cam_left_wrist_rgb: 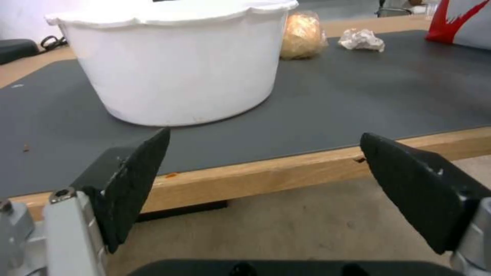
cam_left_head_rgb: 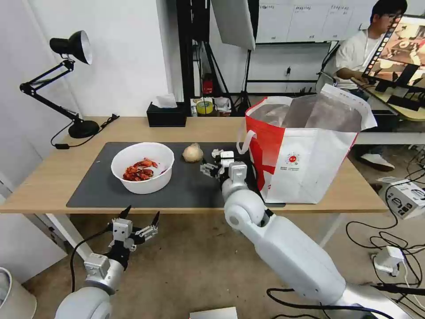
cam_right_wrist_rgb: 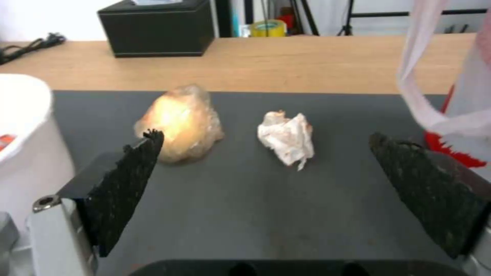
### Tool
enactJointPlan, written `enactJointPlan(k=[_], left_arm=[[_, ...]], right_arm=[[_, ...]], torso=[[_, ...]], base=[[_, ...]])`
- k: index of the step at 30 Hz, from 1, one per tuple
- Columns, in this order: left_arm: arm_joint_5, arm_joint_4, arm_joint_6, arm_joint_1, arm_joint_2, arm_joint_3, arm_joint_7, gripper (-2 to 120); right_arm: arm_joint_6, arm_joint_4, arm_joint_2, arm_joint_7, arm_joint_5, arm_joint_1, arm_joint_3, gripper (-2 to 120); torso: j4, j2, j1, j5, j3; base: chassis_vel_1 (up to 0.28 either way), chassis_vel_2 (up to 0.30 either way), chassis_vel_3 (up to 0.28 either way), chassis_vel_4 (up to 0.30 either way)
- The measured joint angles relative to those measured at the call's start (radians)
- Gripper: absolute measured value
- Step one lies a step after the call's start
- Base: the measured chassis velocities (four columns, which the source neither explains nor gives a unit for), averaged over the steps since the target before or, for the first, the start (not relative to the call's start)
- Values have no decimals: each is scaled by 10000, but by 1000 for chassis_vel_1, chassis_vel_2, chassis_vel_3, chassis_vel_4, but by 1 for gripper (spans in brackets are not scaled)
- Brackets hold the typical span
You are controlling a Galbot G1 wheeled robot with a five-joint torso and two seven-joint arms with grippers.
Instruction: Pick up the trash from the table and place it into the takeout bag.
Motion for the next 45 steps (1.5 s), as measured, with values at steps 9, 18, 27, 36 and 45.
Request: enactJointPlan(k=[9, 18, 27, 36, 45], left_arm=[[36, 37, 10, 25, -64, 41, -3, 100], [74, 81, 10, 54, -144, 133, -4, 100], [103, 85, 3, 108, -168, 166, 2, 100], [165, 57, -49, 215, -241, 164, 31, 100], [211, 57, -106, 275, -305, 139, 53, 100]], right_arm=[[-352, -538, 377, 674, 304, 460, -3, 100], [-526, -1143, 727, 841, 460, 759, 4, 100], [-684, -1801, 1187, 908, 575, 1165, 5, 100], [-779, -2822, 2069, 1069, 578, 1615, 37, 100], [-799, -3189, 2374, 1243, 555, 1794, 94, 100]], torso=[[0, 0, 0, 0, 0], [0, 0, 0, 0, 0], [0, 0, -1, 0, 0], [1, -1, -1, 0, 0], [0, -1, -1, 0, 0]], base=[[0, 0, 0, 0], [0, 0, 0, 0], [0, 0, 0, 0], [0, 0, 0, 0], [0, 0, 0, 0]])
